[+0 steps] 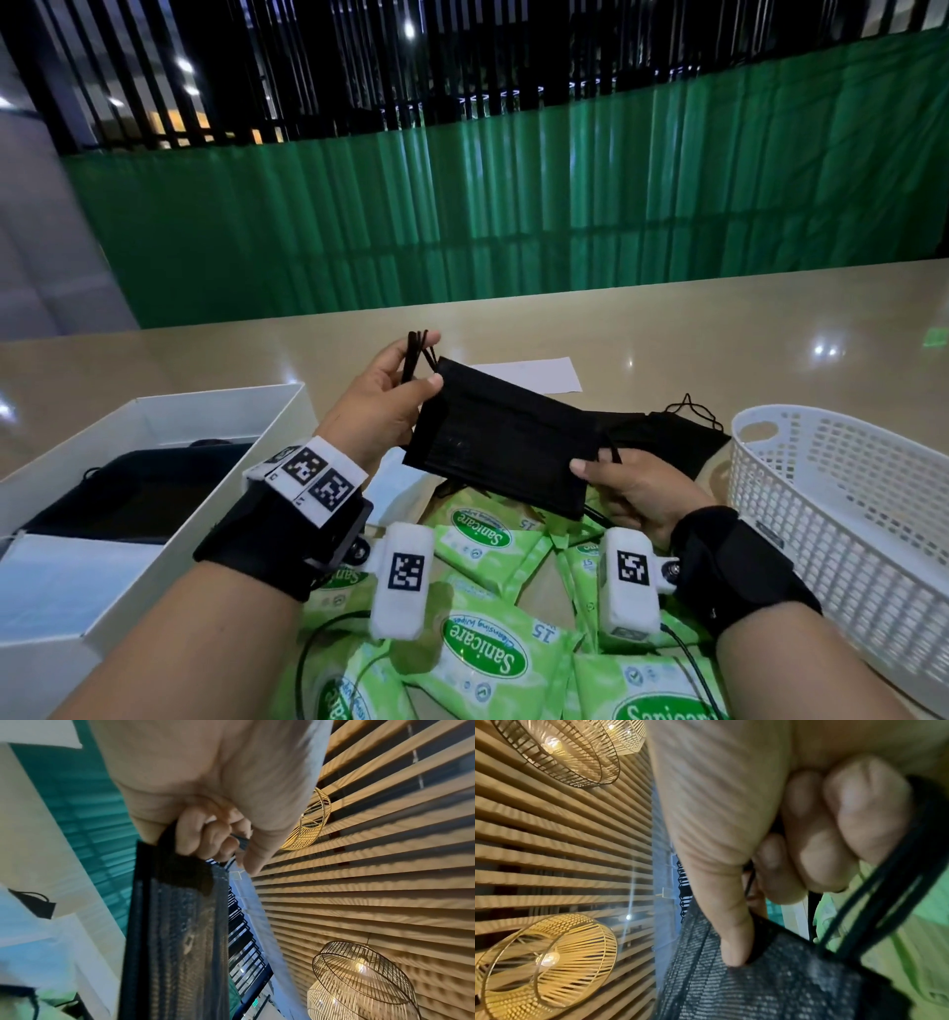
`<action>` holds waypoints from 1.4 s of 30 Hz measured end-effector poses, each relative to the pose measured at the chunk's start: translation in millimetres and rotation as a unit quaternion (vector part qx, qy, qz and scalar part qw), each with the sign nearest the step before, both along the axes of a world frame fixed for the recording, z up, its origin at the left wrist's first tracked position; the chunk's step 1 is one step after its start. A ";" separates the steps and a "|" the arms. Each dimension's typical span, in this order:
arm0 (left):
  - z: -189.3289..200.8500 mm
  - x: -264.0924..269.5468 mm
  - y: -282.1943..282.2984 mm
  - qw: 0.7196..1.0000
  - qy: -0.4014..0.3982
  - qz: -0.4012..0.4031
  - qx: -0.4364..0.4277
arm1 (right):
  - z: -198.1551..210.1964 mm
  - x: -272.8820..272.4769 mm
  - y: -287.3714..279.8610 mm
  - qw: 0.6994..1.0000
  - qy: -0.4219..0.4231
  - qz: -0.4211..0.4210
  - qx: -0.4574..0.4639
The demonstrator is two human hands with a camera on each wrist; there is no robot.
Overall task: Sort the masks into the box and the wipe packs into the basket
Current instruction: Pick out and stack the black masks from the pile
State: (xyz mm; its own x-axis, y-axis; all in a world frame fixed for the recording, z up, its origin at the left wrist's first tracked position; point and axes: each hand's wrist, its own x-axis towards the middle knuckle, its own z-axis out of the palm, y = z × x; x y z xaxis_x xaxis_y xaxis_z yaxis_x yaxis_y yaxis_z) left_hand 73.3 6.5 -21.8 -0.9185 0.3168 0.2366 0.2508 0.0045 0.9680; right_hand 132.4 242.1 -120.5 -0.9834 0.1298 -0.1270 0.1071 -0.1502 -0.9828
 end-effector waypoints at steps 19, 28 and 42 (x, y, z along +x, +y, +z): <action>130.0 -6.1 -176.6 0.991 -0.043 0.124 -0.023 | 121.3 -5.7 -55.6 0.941 0.229 0.154 -0.196; 116.5 -45.0 -280.1 0.939 -0.094 0.301 -0.138 | 152.0 -53.5 -192.6 0.981 0.081 0.172 0.035; 66.4 -91.7 -308.2 0.912 -0.109 0.307 -0.249 | 133.8 -90.5 -259.9 0.973 0.000 0.163 0.165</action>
State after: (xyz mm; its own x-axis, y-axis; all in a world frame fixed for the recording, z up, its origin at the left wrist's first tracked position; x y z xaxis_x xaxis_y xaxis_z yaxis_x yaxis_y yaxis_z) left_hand -18.4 -301.6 44.6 -0.9671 -0.2541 -0.0062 -0.1450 0.5314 0.8346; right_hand 41.9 -17.8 13.2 -0.9791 -0.1546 -0.1320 0.0971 0.2149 -0.9718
